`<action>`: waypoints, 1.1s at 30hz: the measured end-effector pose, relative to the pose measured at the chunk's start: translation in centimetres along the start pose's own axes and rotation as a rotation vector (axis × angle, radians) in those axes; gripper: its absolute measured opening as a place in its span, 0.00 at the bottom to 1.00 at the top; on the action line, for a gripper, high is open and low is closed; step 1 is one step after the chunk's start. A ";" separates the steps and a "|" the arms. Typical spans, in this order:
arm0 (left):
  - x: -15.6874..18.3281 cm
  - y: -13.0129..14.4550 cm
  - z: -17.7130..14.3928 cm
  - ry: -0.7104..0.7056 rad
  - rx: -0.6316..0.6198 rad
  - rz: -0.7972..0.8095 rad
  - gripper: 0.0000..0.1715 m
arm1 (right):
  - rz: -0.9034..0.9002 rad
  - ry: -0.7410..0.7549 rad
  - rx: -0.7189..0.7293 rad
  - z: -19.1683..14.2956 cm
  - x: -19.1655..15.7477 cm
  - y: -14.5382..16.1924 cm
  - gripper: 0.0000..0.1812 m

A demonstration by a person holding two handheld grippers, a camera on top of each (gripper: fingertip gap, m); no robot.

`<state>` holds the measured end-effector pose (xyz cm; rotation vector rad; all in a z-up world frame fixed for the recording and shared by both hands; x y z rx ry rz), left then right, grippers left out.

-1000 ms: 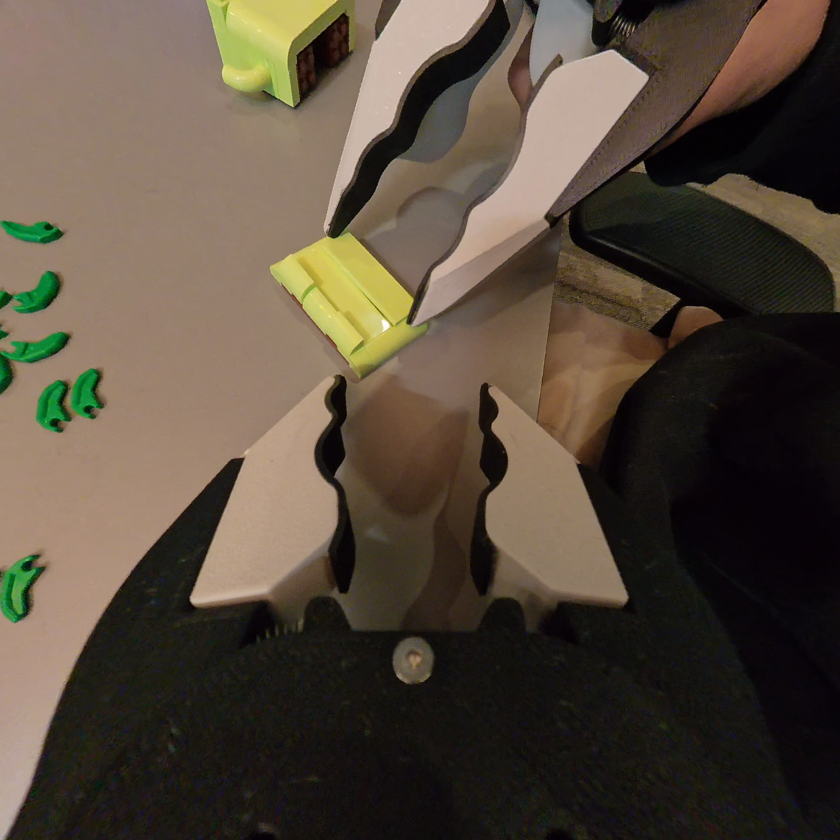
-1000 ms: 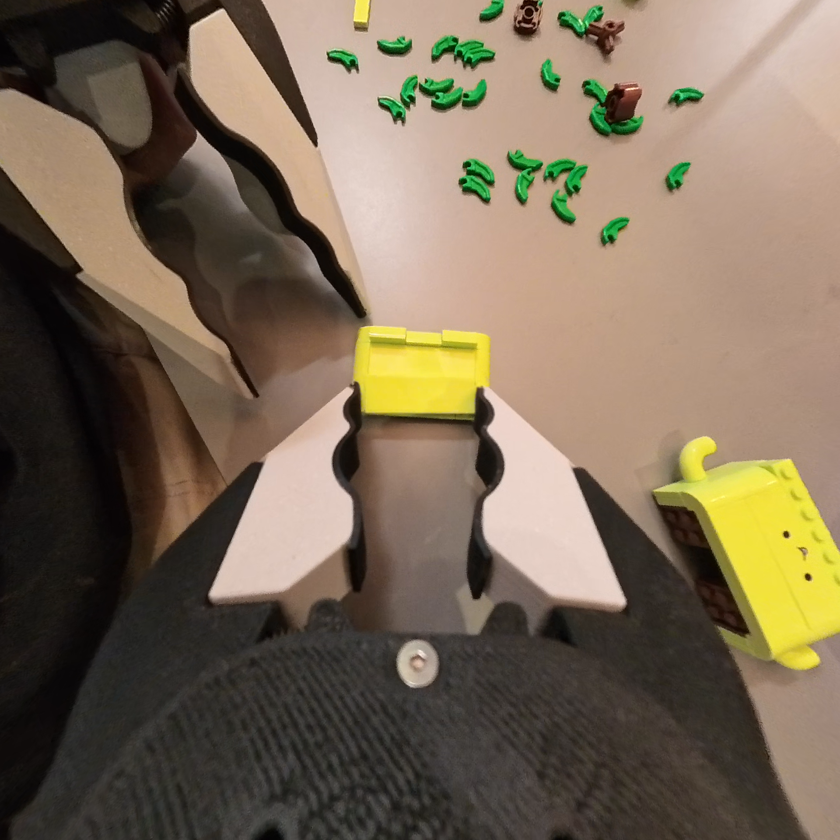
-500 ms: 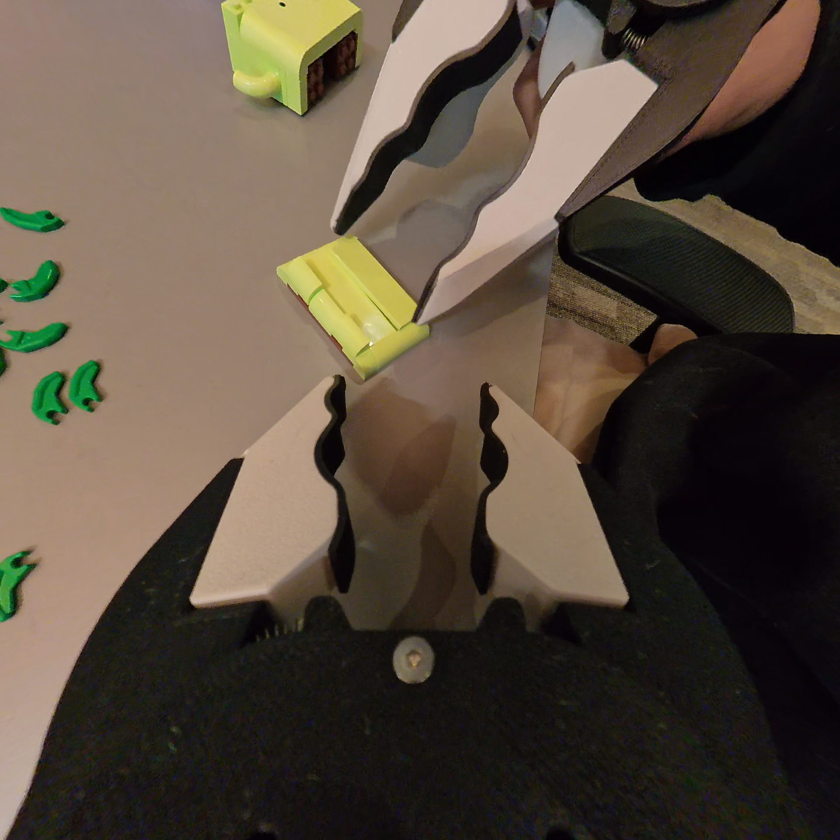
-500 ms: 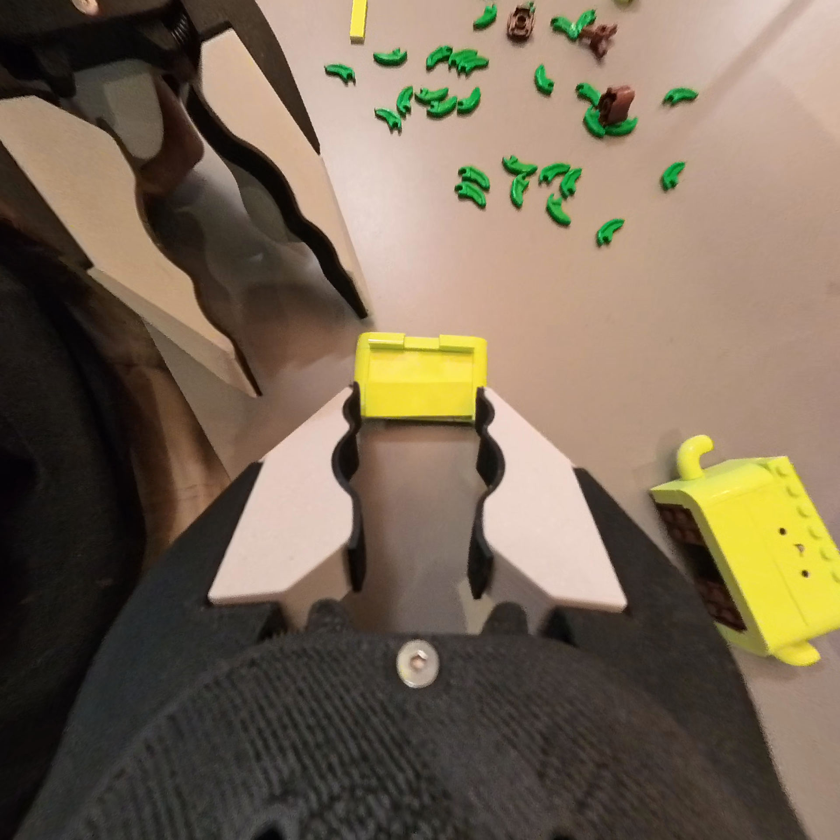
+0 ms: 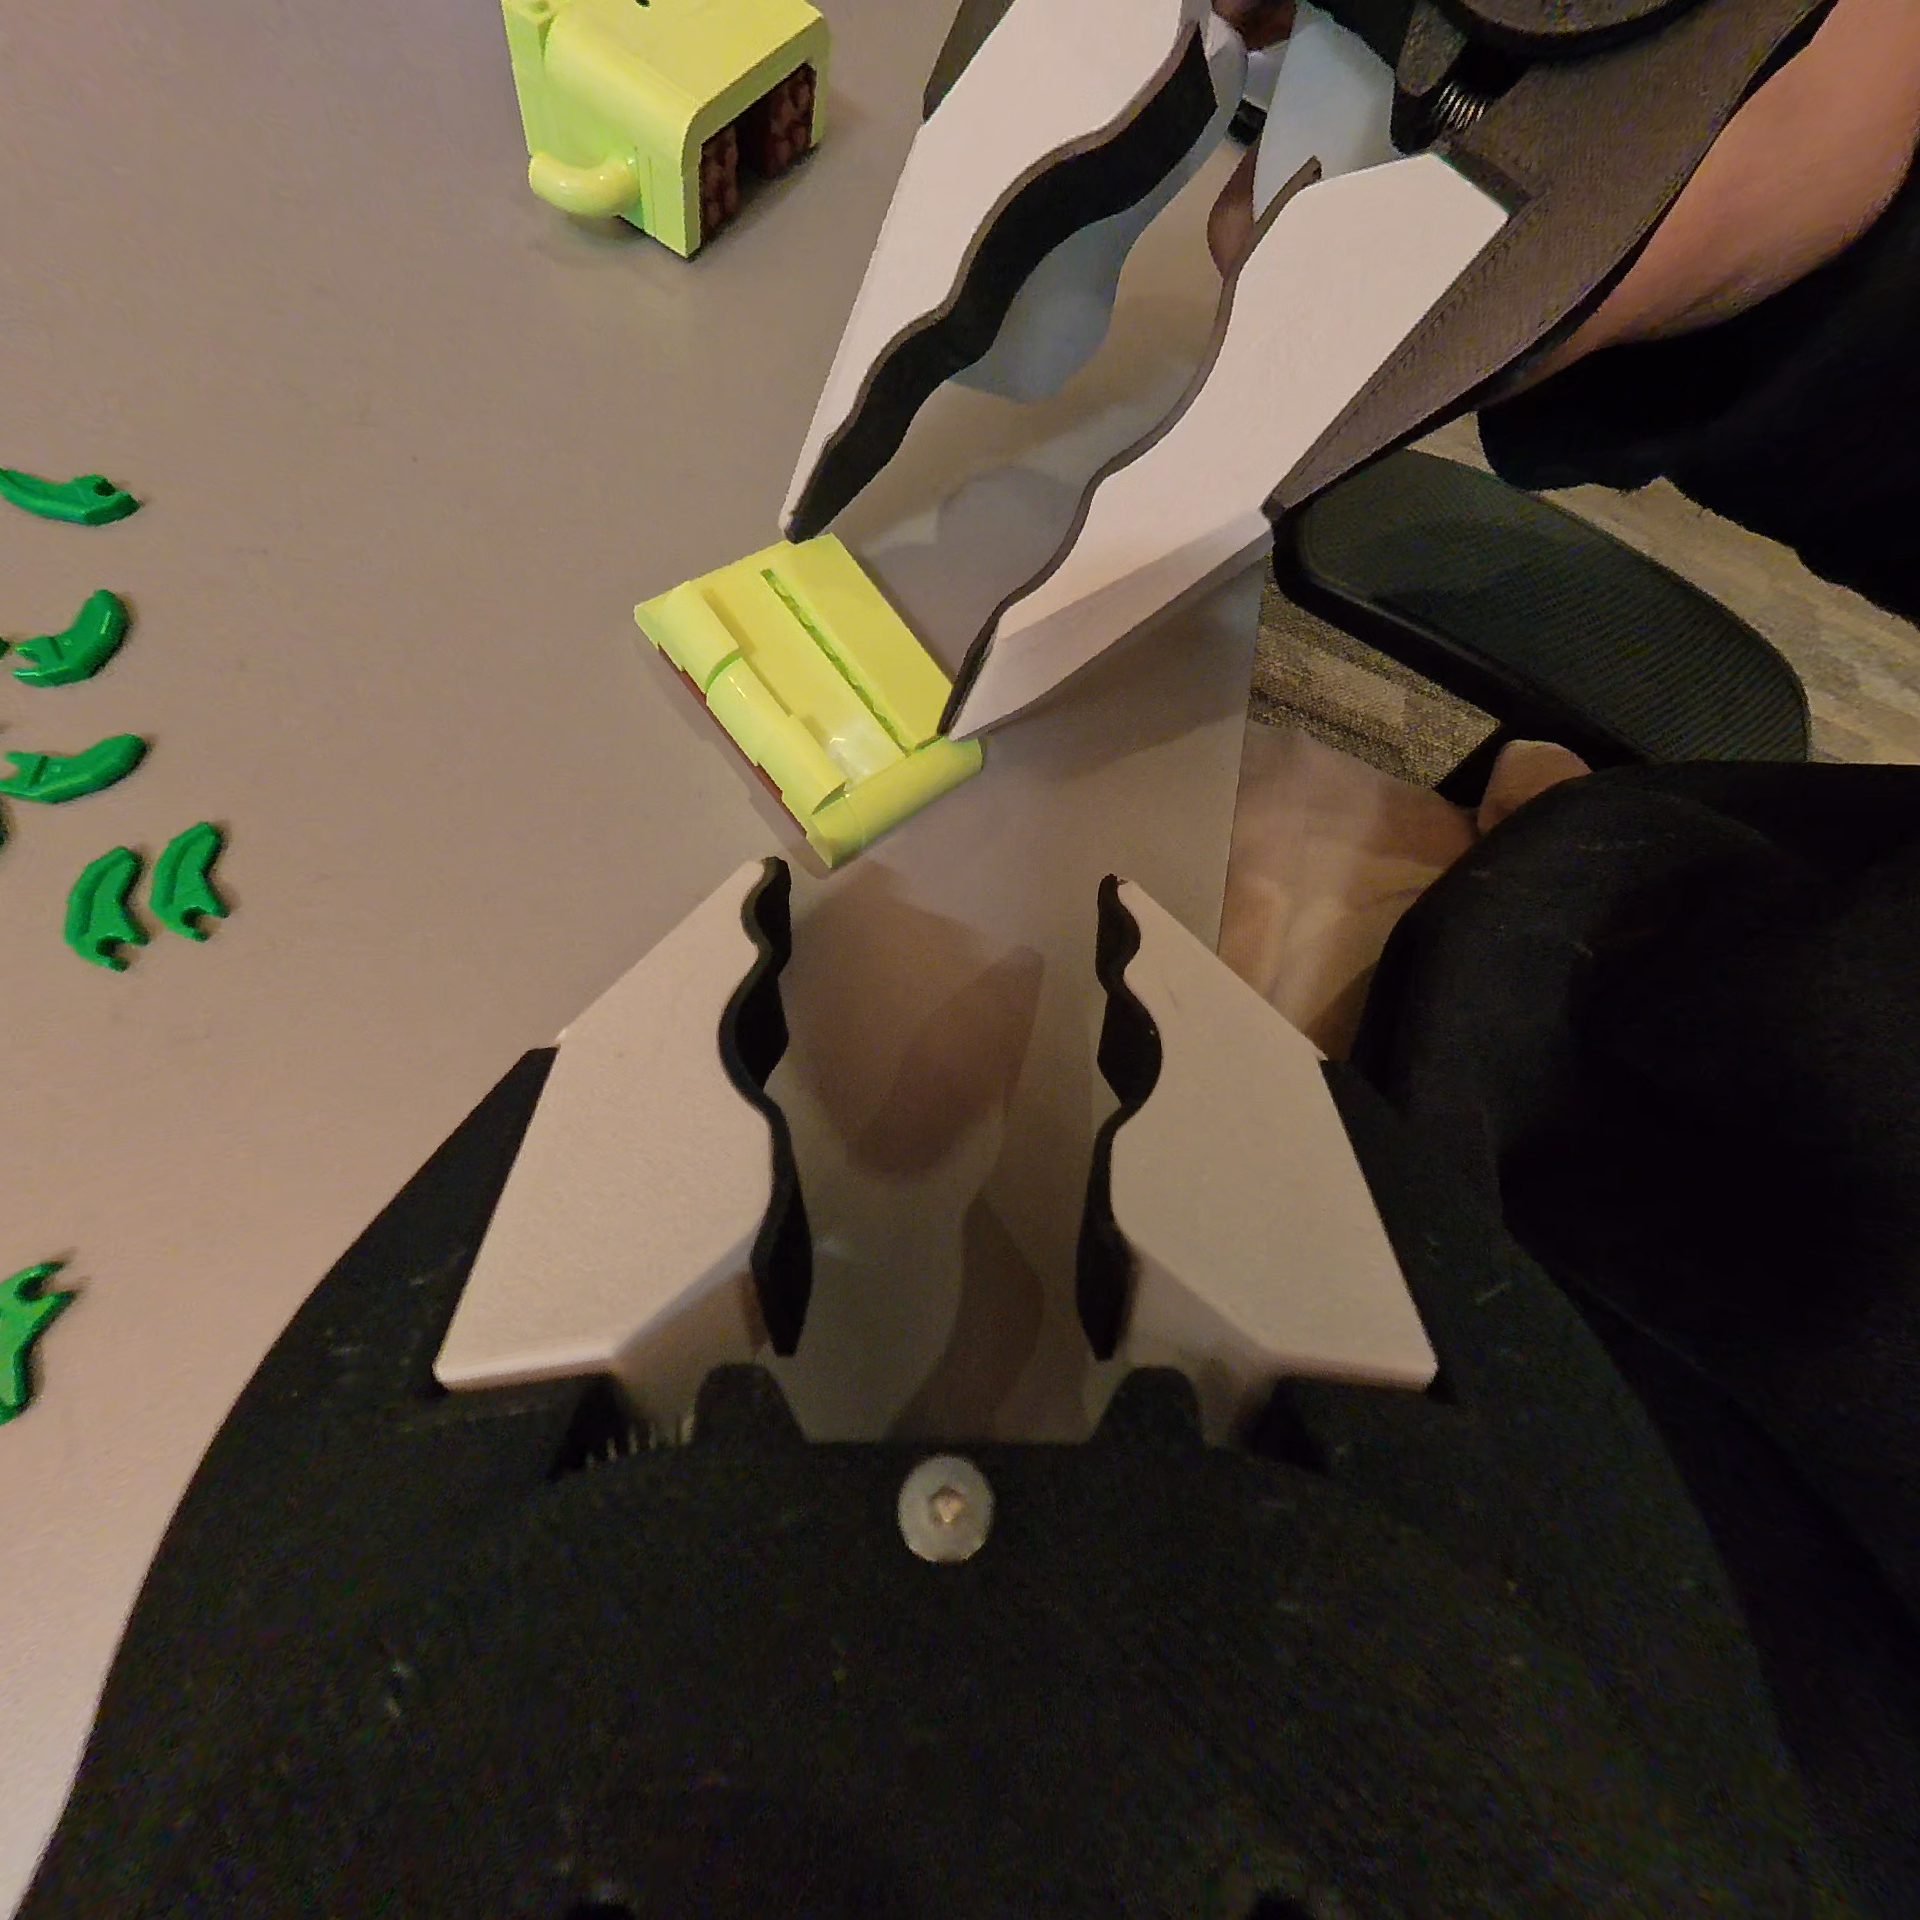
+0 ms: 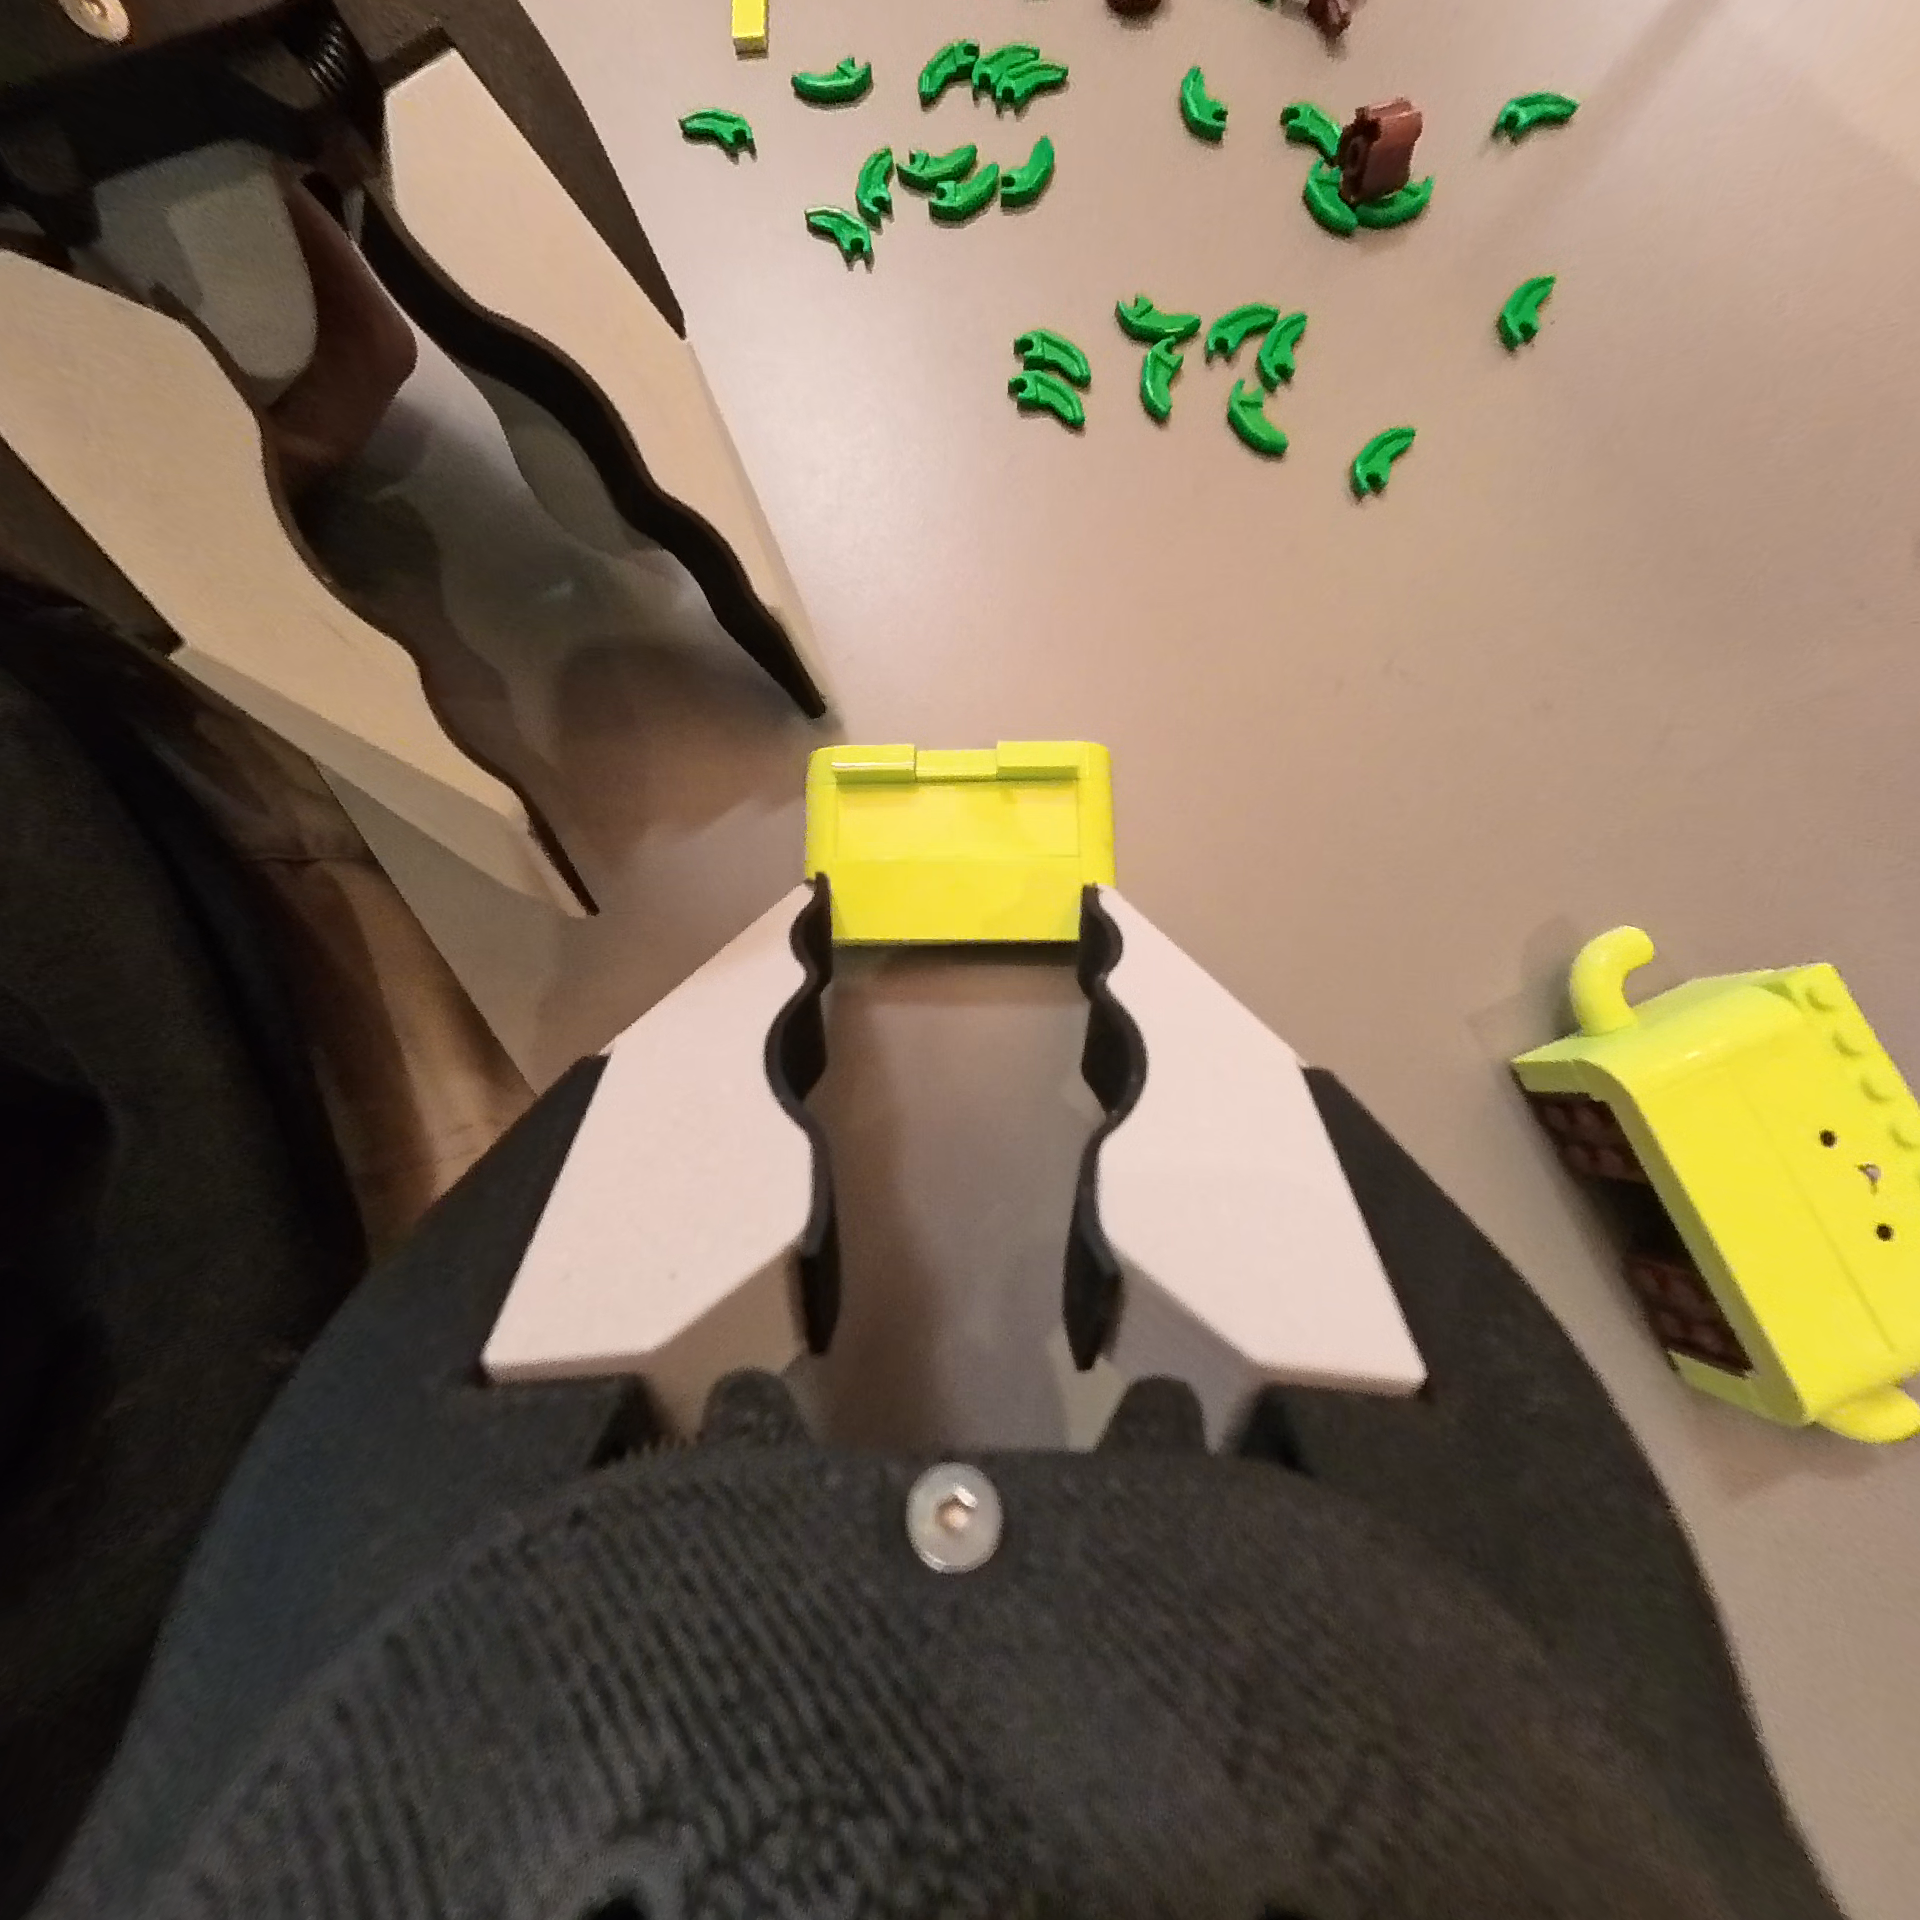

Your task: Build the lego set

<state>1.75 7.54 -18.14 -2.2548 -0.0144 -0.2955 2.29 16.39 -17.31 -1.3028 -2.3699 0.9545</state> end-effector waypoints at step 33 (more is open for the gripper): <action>-1.7 -1.8 2.3 -0.083 -0.032 0.018 0.32 | -0.021 -0.047 -0.029 0.1 -0.1 -0.1 0.00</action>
Point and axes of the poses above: each gripper's, where its closed fingertips meet, z out along the fingers, y out of its underside, x = y × z across the jaws, the point moved 4 cm from there along -z, back along the fingers, and after that the axes turned 4 degrees about z, right-handed, at the moved point
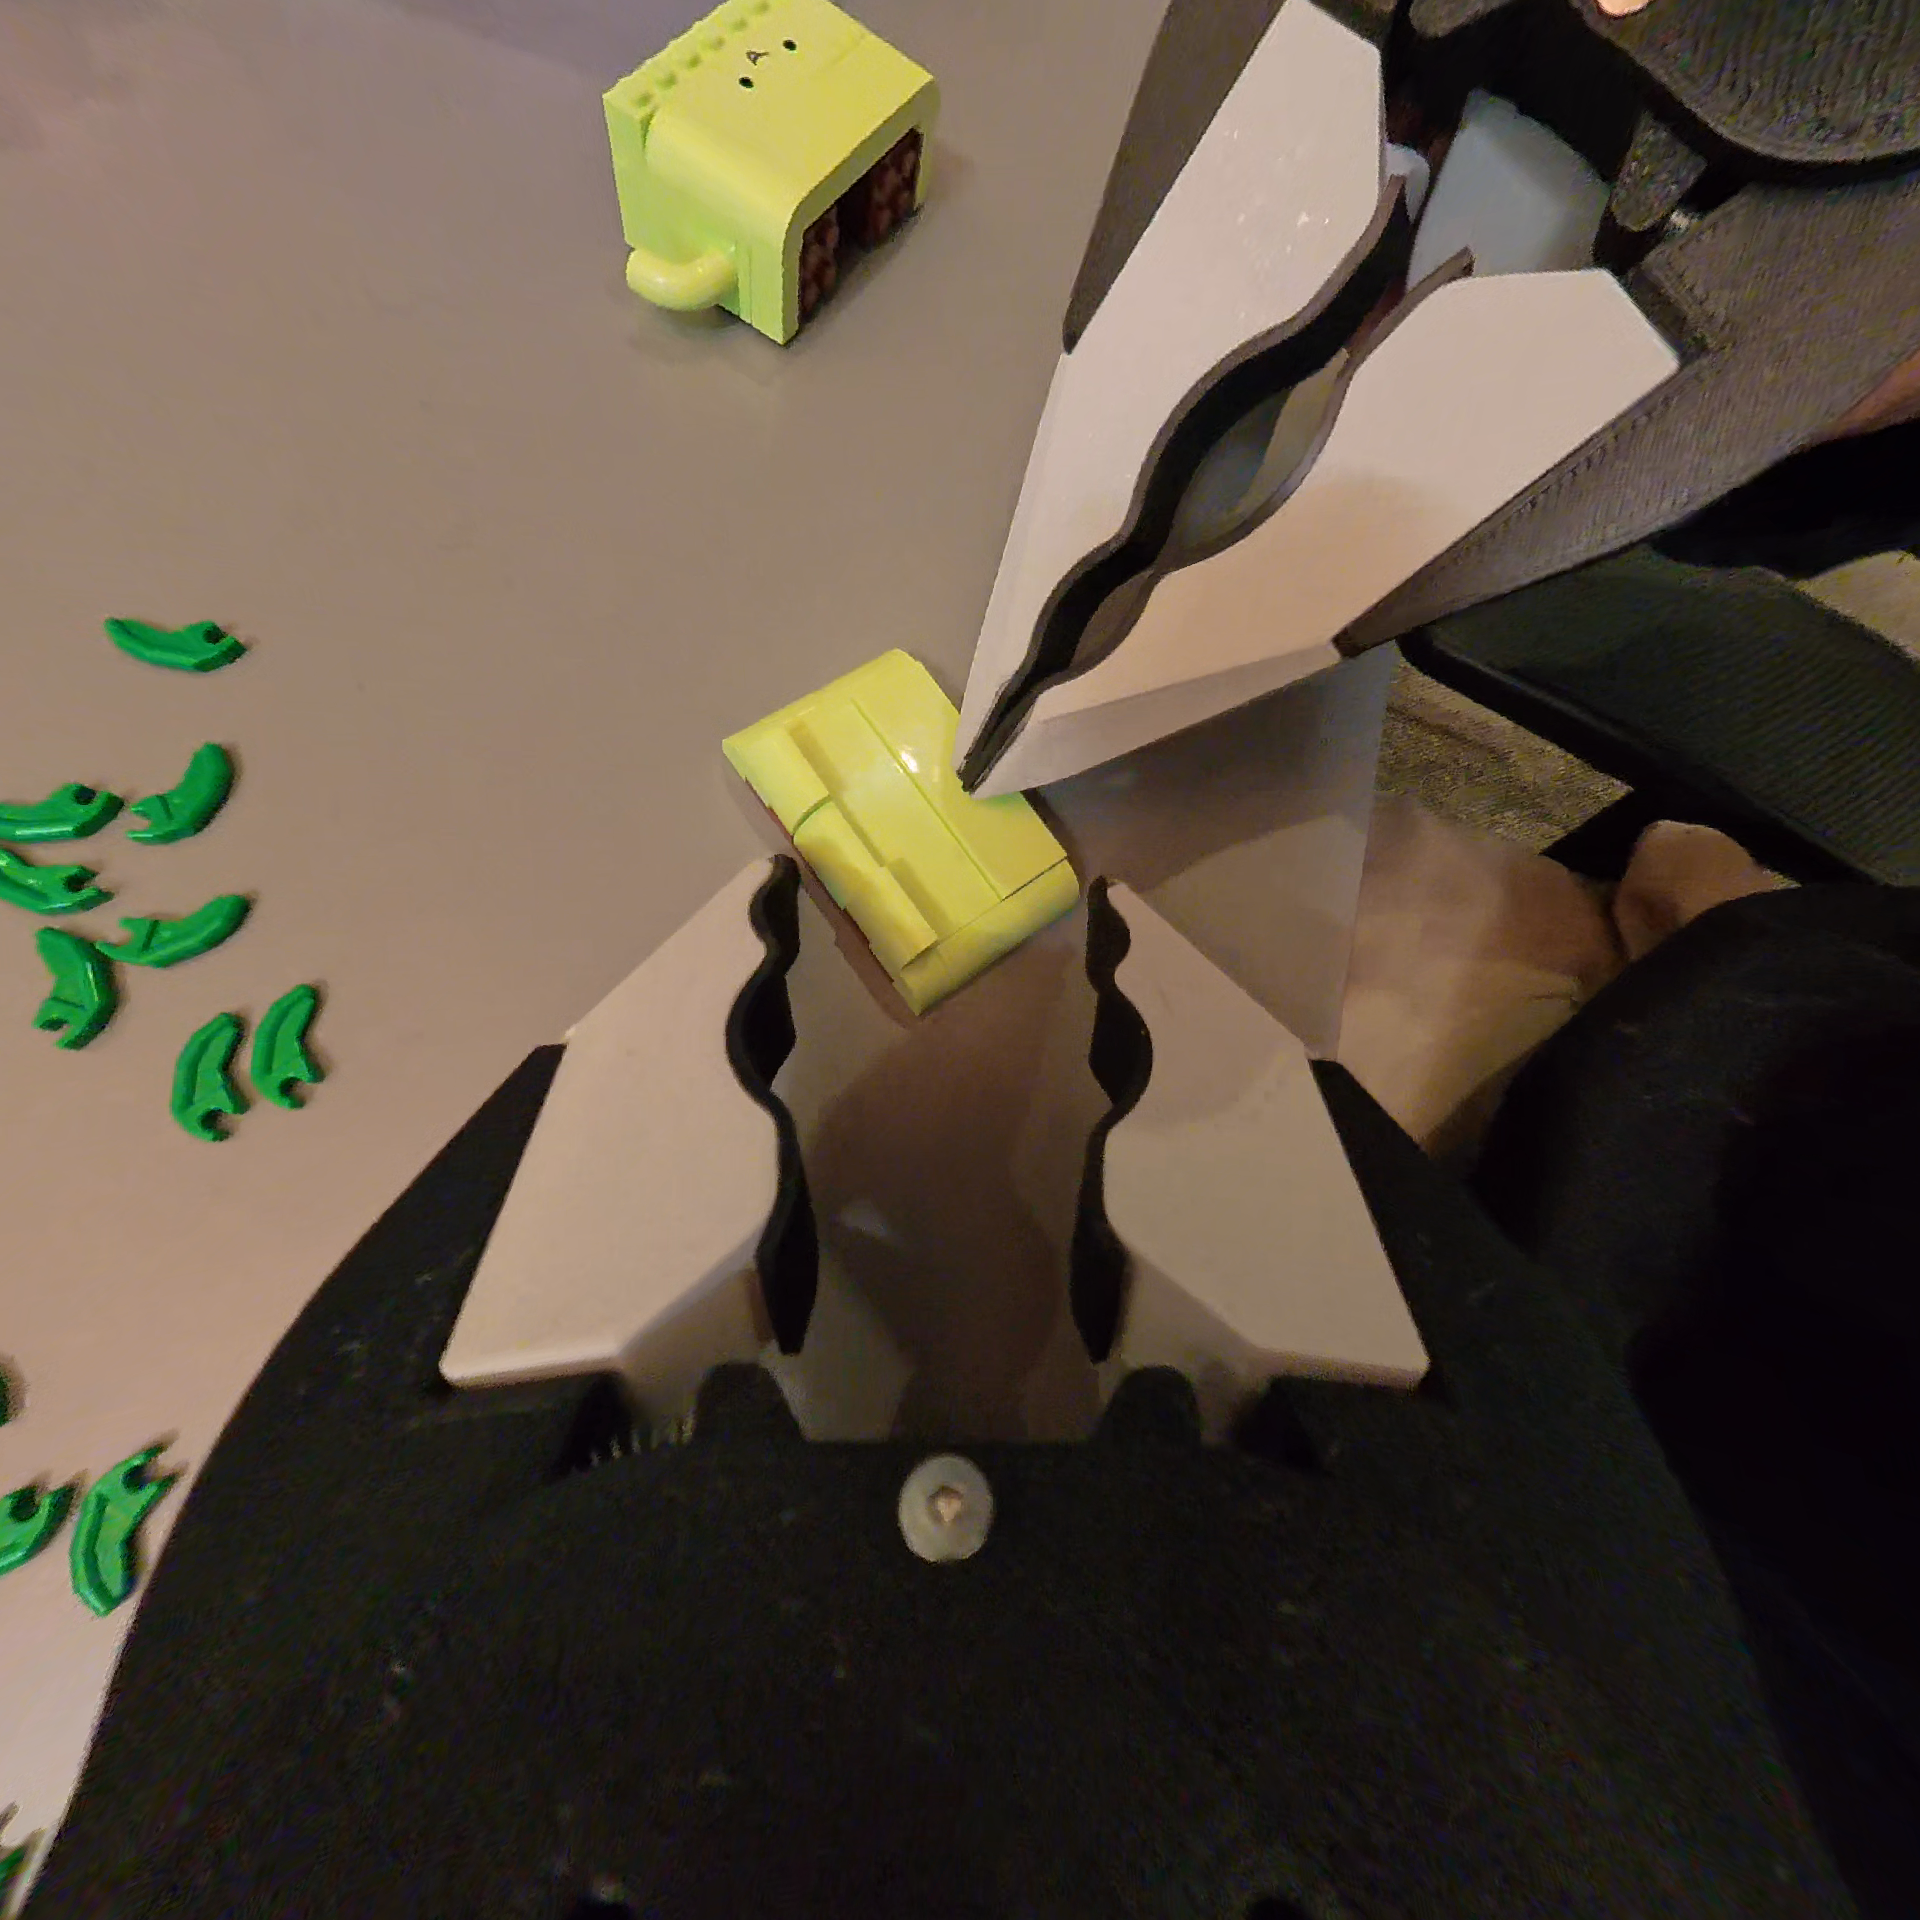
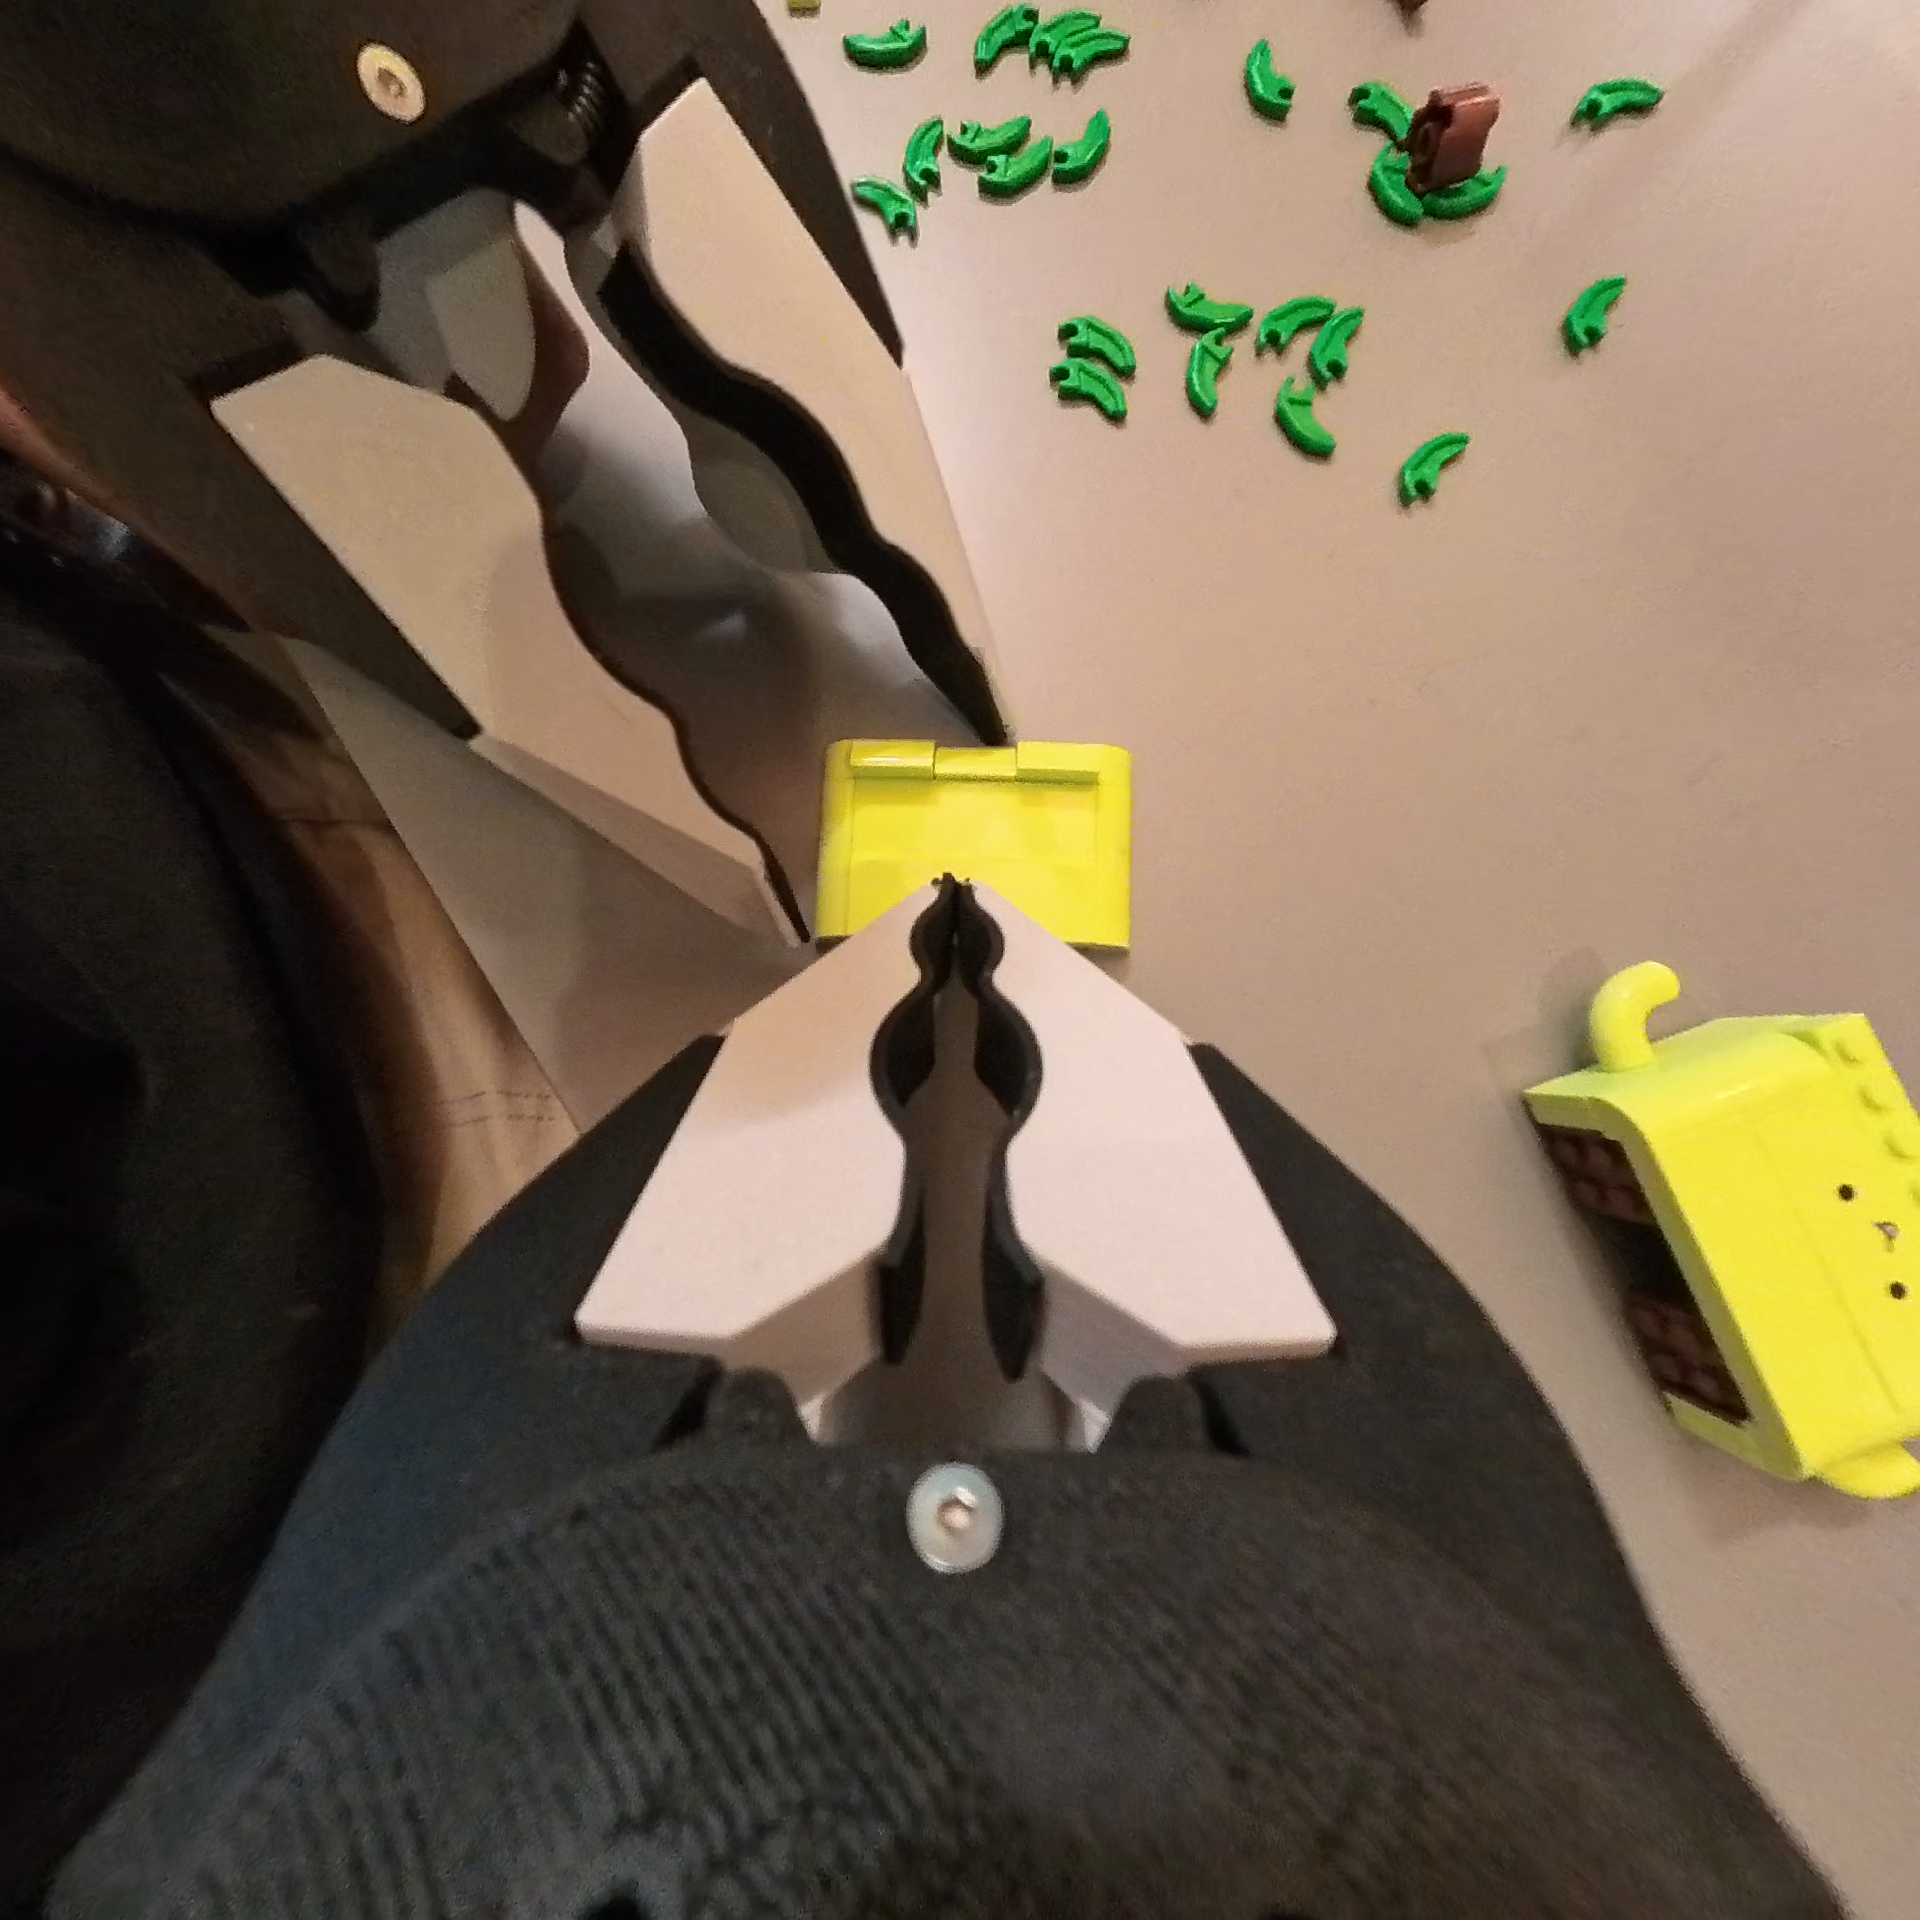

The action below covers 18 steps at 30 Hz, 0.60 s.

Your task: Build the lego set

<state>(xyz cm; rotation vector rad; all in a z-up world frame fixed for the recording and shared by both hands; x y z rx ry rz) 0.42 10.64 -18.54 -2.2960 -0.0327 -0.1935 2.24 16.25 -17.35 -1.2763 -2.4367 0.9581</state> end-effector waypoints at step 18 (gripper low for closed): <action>0.0 0.0 0.0 0.021 0.005 -0.019 0.29 | 0.081 -0.022 -0.100 0.1 0.1 -0.1 0.00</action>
Point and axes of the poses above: each gripper's, where its closed fingertips meet, z out along the fingers, y out of its underside, x = y × z across the jaws, the point moved 4 cm from there along -z, back along the fingers, and after that the axes turned 4 degrees about z, right-handed, at the moved point
